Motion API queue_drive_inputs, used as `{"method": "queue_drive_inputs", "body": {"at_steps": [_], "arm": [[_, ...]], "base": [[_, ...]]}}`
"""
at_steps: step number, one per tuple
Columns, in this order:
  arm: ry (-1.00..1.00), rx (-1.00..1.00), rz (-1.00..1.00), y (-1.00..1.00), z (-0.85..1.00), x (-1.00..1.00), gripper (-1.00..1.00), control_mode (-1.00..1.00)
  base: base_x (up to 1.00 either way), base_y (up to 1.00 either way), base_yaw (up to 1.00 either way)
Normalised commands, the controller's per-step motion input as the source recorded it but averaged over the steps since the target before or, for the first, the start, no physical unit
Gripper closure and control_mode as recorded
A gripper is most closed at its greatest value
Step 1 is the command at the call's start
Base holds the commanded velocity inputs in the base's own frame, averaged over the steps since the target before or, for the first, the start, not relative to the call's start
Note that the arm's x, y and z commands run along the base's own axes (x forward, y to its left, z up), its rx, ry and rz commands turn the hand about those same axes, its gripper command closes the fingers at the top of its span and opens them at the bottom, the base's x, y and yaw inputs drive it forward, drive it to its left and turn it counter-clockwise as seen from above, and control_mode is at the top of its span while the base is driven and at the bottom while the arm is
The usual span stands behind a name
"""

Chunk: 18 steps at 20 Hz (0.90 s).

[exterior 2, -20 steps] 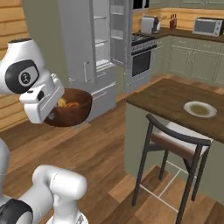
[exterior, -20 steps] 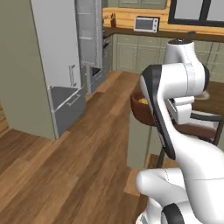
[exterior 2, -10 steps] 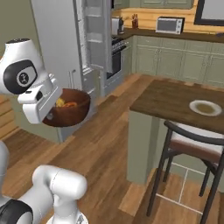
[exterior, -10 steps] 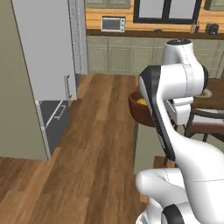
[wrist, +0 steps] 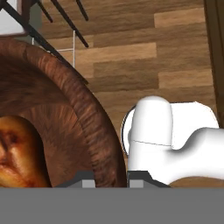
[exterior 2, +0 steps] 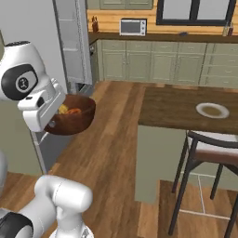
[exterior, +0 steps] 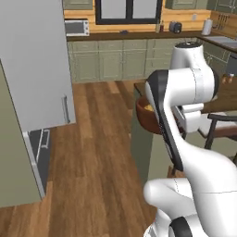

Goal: Pick the chicken drumstick and squash from their plates and place them in the bowl. Then put the bowl in the fridge.

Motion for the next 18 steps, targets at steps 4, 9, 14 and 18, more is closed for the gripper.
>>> {"method": "queue_drive_inputs", "body": {"at_steps": [4,9,14,18], "arm": [[0.00,0.00,0.00,0.00,0.00,0.00,1.00,1.00],[0.00,0.00,0.00,0.00,0.00,0.00,1.00,1.00],[0.00,0.00,0.00,0.00,0.00,0.00,1.00,1.00],[0.00,0.00,0.00,0.00,0.00,0.00,1.00,1.00]], "base": [[0.83,0.05,-0.24],[0.83,0.06,-0.05],[0.78,0.29,0.00],[0.75,0.46,0.00]]}}
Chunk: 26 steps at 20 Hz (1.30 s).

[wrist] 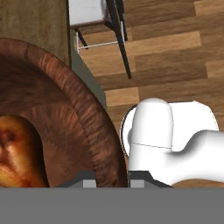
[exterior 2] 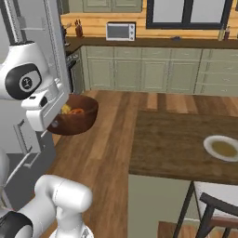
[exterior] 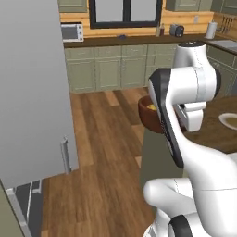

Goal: Pick the chicken drumstick and squash from their plates and place them in the bowl. Then put the bowl in the fridge.

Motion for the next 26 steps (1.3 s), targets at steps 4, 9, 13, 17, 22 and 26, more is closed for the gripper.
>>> {"method": "queue_drive_inputs", "body": {"at_steps": [4,9,13,17,22,26], "arm": [[0.00,0.00,0.00,0.00,0.00,0.00,1.00,1.00],[0.00,0.00,0.00,0.00,0.00,0.00,1.00,1.00],[0.00,0.00,0.00,0.00,0.00,0.00,1.00,1.00],[0.00,0.00,0.00,0.00,0.00,0.00,1.00,1.00],[0.00,0.00,0.00,0.00,0.00,0.00,1.00,1.00],[0.00,0.00,0.00,0.00,0.00,0.00,1.00,1.00]], "base": [[0.77,0.16,0.00],[0.80,0.01,0.00],[0.76,0.00,0.01],[0.14,0.46,0.03],[0.03,0.35,0.00],[0.49,0.00,0.00]]}}
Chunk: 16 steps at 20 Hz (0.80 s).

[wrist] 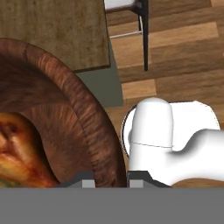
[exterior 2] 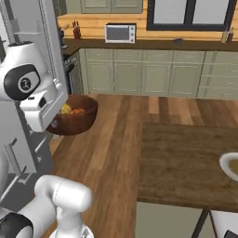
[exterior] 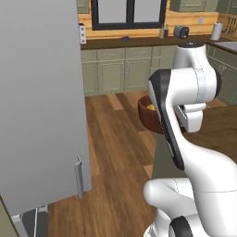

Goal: Pick the chicken drumstick and squash from their plates and place them in the bowl. Then put the bowl in the fridge.

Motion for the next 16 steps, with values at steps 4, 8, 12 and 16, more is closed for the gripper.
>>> {"method": "queue_drive_inputs", "body": {"at_steps": [4,8,12,16], "arm": [[0.00,0.00,0.00,0.00,0.00,0.00,1.00,1.00],[0.00,0.00,0.00,0.00,0.00,0.00,1.00,1.00],[0.00,0.00,0.00,0.00,0.00,0.00,1.00,1.00],[0.00,0.00,0.00,0.00,0.00,0.00,1.00,1.00]], "base": [[0.66,0.02,0.00],[0.62,0.00,0.00],[0.73,-0.04,0.00],[0.79,-0.01,0.00]]}}
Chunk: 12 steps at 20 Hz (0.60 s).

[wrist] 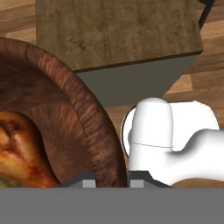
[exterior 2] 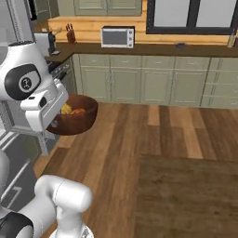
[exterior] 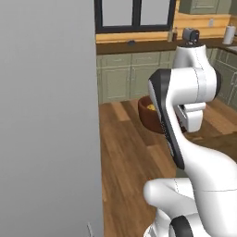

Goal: Pick the chicken drumstick and squash from their plates and place them in the bowl. Then put the bowl in the fridge.

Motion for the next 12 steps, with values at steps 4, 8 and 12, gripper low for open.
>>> {"method": "queue_drive_inputs", "body": {"at_steps": [4,8,12], "arm": [[0.00,0.00,0.00,0.00,0.00,0.00,1.00,1.00],[0.00,0.00,0.00,0.00,0.00,0.00,1.00,1.00],[0.00,0.00,0.00,0.00,0.00,0.00,1.00,1.00]], "base": [[0.77,0.00,0.01],[0.75,0.00,0.01],[0.71,0.00,0.01]]}}
